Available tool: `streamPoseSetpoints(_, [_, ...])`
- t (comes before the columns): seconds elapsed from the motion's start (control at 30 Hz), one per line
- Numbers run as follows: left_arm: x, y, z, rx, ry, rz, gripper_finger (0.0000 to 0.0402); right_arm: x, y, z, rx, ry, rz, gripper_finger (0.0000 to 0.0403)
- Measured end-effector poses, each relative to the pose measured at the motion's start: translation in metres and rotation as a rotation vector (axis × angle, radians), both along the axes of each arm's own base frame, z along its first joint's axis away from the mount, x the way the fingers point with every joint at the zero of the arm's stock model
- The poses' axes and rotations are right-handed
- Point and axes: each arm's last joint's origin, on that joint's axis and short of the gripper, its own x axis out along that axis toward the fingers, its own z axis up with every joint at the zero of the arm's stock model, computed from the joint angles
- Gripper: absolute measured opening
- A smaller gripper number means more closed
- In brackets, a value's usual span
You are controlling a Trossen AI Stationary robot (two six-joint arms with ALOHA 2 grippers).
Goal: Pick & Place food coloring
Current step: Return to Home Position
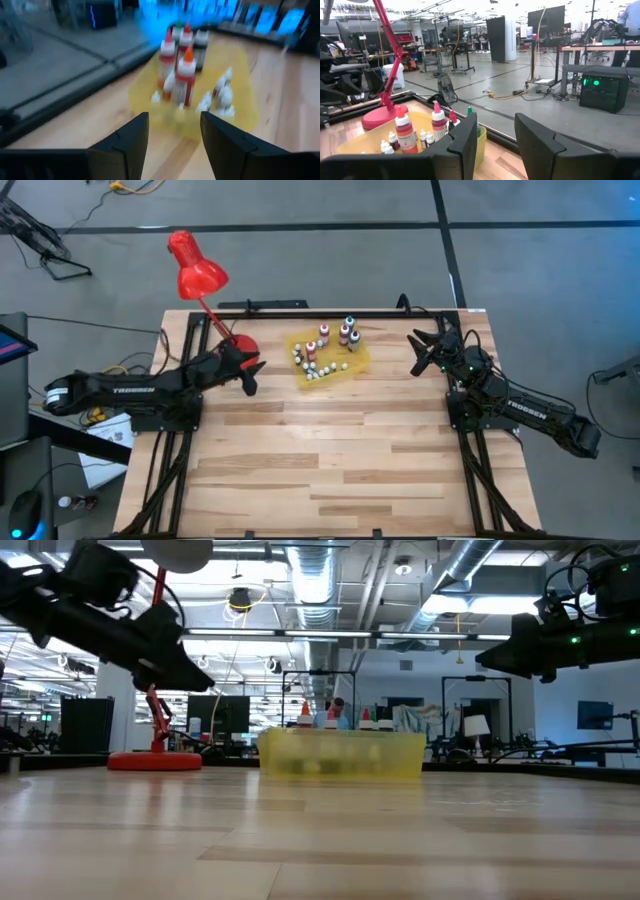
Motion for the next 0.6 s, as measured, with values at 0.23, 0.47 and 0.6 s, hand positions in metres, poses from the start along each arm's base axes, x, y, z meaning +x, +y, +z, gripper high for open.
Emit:
streamPoseSetpoints(0.23, [-0.013,-0.005,-0.007,0.06,-0.132,-0.008,0.0171,0.0,0.0,0.0,0.0,0.0,0.0,0.0123])
streamPoseSetpoints(0.47, [-0.022,-0.008,-0.013,0.061,-0.13,-0.009,0.0171,0.0,0.0,0.0,0.0,0.0,0.0,0.0123])
streamPoseSetpoints(0.6, [-0.027,-0.01,-0.013,0.097,-0.09,-0.018,0.0171,0.0,0.0,0.0,0.0,0.0,0.0,0.0123])
